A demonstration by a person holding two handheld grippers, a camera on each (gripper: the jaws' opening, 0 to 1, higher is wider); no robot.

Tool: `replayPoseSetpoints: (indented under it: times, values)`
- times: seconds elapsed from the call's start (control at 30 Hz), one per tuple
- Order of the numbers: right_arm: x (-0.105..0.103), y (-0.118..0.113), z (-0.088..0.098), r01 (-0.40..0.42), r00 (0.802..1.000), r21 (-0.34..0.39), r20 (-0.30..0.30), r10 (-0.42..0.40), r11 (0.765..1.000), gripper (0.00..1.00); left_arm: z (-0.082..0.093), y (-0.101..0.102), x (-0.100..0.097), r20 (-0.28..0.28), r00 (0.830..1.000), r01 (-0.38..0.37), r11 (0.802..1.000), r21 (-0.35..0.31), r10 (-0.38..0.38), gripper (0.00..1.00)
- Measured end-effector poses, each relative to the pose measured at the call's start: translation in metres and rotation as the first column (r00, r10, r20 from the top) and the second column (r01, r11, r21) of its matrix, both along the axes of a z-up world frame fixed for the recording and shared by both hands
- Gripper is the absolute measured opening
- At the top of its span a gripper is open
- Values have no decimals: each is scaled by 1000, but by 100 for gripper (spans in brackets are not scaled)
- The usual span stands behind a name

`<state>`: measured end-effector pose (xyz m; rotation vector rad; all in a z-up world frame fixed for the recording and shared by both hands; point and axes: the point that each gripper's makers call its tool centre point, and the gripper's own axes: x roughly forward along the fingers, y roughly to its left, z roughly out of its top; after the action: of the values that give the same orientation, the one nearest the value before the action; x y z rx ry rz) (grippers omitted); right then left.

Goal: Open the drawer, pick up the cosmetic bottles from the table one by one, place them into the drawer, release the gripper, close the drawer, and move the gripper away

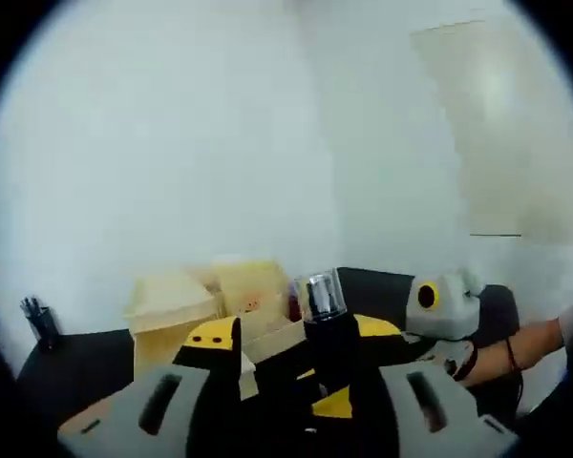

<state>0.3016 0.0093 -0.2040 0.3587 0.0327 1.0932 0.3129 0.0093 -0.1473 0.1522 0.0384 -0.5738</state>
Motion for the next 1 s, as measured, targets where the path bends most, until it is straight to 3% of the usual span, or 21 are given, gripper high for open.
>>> replayPoseSetpoints:
  times: [0.1, 0.23, 0.27, 0.4, 0.53, 0.67, 0.8, 1.0]
  values:
    - [-2, -1, 2, 20, 1000, 17, 2, -20, 1000, 19, -6, -16, 0, -27, 1000, 6, 999, -32, -6, 38]
    - [0, -5, 6, 57, 998, 15, 28, -58, 998, 19, -15, -23, 6, -65, 997, -31, 998, -50, 28, 38]
    - [2, -7, 6, 84, 996, 20, 34, -85, 996, 19, -13, -22, 9, -58, 996, -66, 994, -82, 61, 36]
    - [10, -10, 5, 114, 993, 29, 31, -115, 993, 19, -11, -27, 9, -17, 993, -119, 987, -104, 117, 31]
    - [10, -9, 7, 117, 992, 24, 36, -118, 993, 19, -9, -40, 11, 8, 992, -124, 989, -75, 125, 28]
    - [8, -10, 8, 135, 988, 10, 70, -135, 991, 19, -4, -44, 12, 22, 992, -119, 989, -90, 121, 26]
    - [3, -10, 9, 139, 986, 6, 91, -139, 990, 19, -1, -38, 13, 47, 988, -146, 986, -82, 150, 19]
    - [7, -12, 9, 142, 985, 6, 98, -142, 990, 20, -1, -38, 11, 46, 987, -153, 985, -77, 157, 18]
